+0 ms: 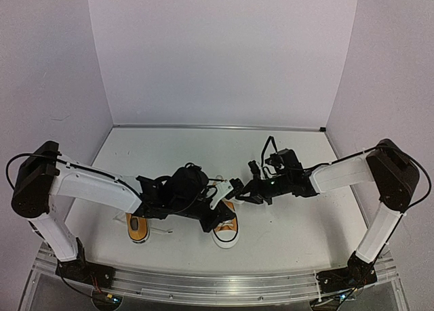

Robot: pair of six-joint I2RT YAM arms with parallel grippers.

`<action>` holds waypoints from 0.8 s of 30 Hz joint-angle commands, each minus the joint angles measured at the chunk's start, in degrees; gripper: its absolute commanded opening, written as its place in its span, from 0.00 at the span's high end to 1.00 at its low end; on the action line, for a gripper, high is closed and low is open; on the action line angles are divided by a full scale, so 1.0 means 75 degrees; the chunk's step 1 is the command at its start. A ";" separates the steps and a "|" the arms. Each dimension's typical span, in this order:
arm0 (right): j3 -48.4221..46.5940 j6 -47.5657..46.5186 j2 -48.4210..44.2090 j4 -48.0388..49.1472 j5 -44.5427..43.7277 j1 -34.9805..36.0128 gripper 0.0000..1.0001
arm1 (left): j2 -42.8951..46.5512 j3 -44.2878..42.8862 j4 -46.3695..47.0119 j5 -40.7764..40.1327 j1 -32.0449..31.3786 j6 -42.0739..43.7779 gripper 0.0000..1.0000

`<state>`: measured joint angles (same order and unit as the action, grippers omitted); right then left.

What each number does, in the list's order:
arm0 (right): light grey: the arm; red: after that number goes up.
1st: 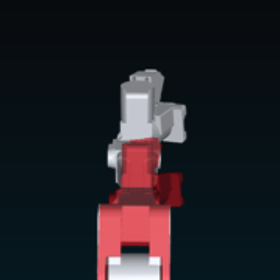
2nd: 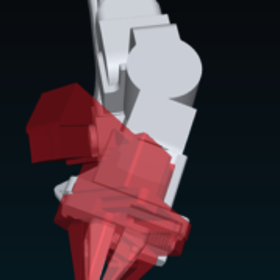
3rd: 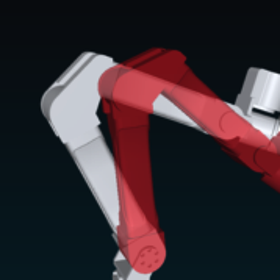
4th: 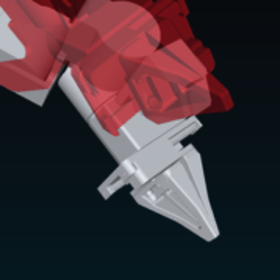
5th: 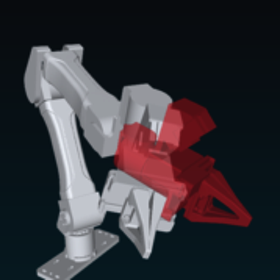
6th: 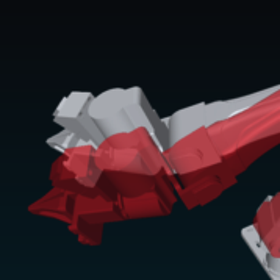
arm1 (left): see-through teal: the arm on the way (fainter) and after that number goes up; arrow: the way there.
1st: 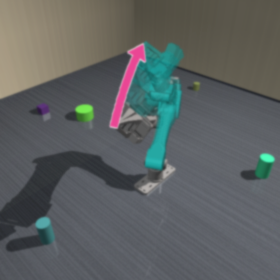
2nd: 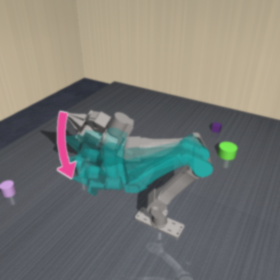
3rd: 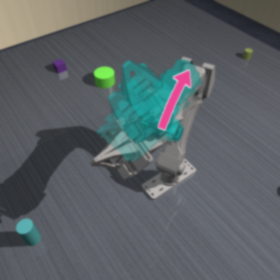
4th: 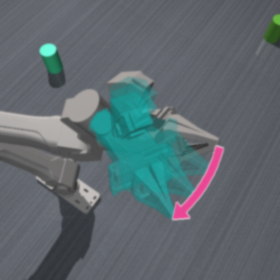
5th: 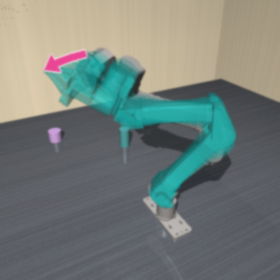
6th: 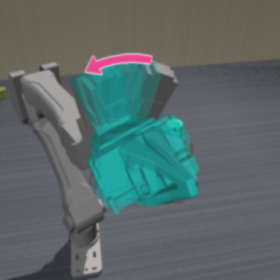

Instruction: Tie the shoes

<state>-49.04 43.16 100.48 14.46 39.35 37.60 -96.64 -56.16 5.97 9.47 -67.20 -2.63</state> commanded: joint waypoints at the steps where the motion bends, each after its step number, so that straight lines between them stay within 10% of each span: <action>1: -0.0292 0.0016 0.0123 0.0111 0.0077 0.0037 0.98 | -0.1164 -0.1064 -0.0055 0.0264 0.0012 0.0245 1.00; 7: -0.0281 0.0011 0.0033 0.0089 0.0070 0.0037 0.98 | -0.1932 -0.1892 0.0015 0.0093 0.0017 0.0233 1.00; 10: -0.0292 0.0022 0.0044 0.0076 0.0084 0.0038 0.97 | -0.1973 -0.2169 -0.0461 0.0071 0.0014 0.0334 0.82; 16: -0.0317 -0.0037 0.0033 -0.0005 0.0057 0.0037 0.87 | -0.0510 -0.1453 -0.0760 0.0129 0.0021 0.0640 0.49; 24: -0.0375 -0.0113 0.0136 -0.0069 0.0127 0.0037 0.84 | 0.1633 0.0068 -0.1223 0.0091 0.1150 0.0106 0.43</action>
<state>-49.57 43.14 100.62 13.74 39.75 37.65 -91.63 -61.00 -1.92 10.06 -65.19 1.12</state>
